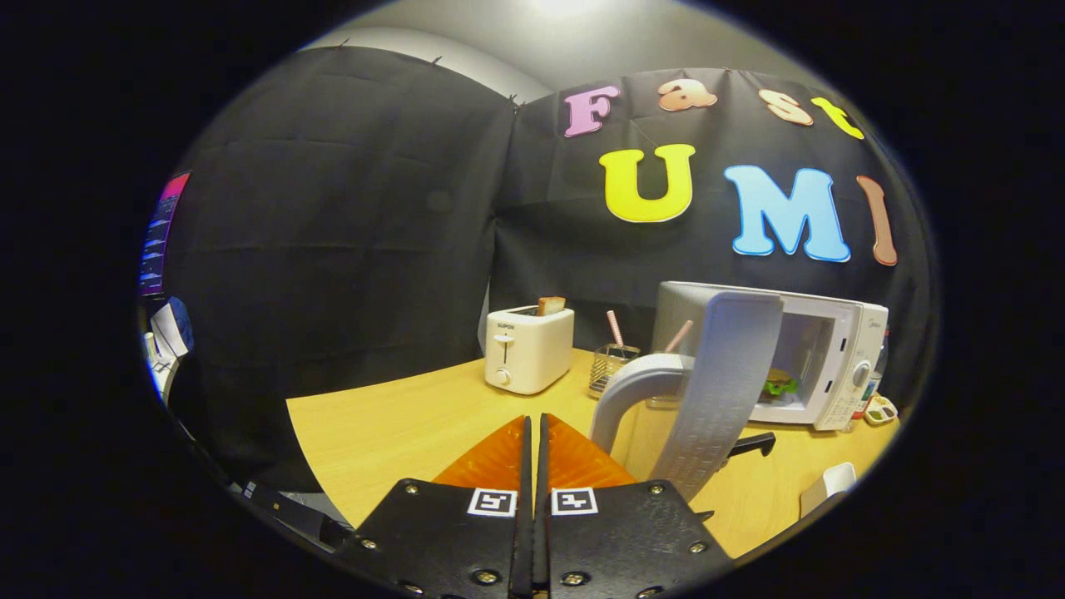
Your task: Open the microwave, put the food inside, and close the microwave door.
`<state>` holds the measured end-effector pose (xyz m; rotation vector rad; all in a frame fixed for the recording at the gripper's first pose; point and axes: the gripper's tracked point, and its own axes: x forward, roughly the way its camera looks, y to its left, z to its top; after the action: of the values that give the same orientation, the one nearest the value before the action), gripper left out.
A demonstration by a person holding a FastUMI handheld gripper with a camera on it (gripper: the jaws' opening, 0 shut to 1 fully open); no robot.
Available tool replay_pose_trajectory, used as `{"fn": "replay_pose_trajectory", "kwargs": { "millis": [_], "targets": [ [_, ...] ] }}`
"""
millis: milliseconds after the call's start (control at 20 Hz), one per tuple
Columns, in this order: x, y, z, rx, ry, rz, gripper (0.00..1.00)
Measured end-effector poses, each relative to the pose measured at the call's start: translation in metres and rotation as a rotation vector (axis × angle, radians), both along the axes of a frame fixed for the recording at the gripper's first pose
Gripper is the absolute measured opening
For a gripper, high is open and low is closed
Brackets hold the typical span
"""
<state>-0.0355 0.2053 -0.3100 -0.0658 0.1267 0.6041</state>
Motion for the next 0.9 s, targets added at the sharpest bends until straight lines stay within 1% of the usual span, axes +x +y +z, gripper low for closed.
{"fn": "replay_pose_trajectory", "kwargs": {
  "millis": [200,450,900],
  "targets": [
    [0.023,-0.042,0.005,-0.012,-0.026,-0.111,0.01],
    [0.062,-0.103,0.016,-0.024,-0.054,-0.265,0.01],
    [0.153,-0.213,0.038,-0.011,-0.092,-0.560,0.01]
  ]
}}
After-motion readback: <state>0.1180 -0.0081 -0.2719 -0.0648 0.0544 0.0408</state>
